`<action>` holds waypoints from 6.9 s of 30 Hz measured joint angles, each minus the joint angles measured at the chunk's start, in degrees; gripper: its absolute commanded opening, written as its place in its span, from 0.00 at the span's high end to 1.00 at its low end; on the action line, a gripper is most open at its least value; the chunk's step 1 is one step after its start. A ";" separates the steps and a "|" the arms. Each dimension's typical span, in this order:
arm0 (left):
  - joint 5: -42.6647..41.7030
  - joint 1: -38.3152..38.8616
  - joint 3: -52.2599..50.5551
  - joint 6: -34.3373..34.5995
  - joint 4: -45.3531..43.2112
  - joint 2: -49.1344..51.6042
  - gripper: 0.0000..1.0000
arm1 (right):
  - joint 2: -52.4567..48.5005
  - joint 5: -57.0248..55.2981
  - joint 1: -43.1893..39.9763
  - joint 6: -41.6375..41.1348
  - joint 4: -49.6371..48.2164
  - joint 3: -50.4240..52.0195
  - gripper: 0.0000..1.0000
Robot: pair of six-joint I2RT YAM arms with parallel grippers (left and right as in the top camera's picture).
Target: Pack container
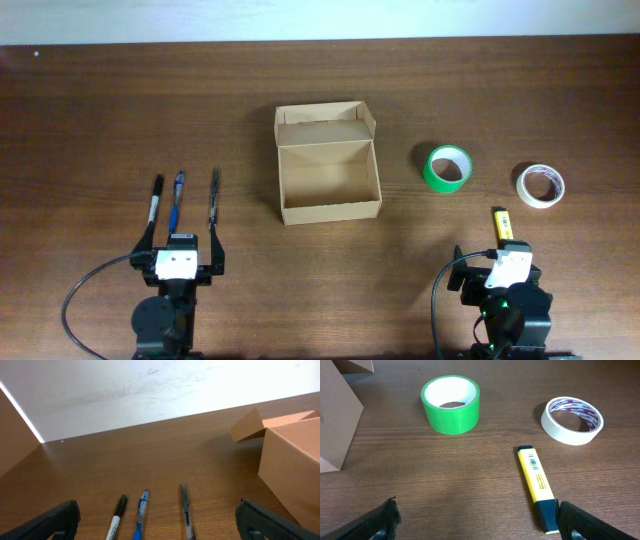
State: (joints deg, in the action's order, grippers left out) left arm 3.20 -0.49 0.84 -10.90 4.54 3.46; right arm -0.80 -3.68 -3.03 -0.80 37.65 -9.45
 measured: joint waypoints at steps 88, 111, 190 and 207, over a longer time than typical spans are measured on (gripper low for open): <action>-8.66 -5.64 67.38 12.17 33.20 100.91 0.01 | -122.49 7.37 -3.28 -5.05 31.74 -92.35 0.21; -8.83 -5.64 67.36 12.17 33.24 100.91 0.01 | -125.13 14.03 -4.72 -5.44 32.48 -89.31 0.96; -8.85 -5.64 67.38 12.17 33.22 100.91 0.01 | -97.66 -1.25 20.17 7.93 51.15 -130.09 0.63; -8.85 -5.64 67.38 12.17 33.22 100.91 0.01 | -100.24 3.52 -26.08 -13.62 31.41 -82.75 0.51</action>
State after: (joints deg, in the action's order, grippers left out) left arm -5.65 -6.13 68.23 1.28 37.76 104.38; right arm -101.03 -0.16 -29.10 -14.41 69.06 -92.20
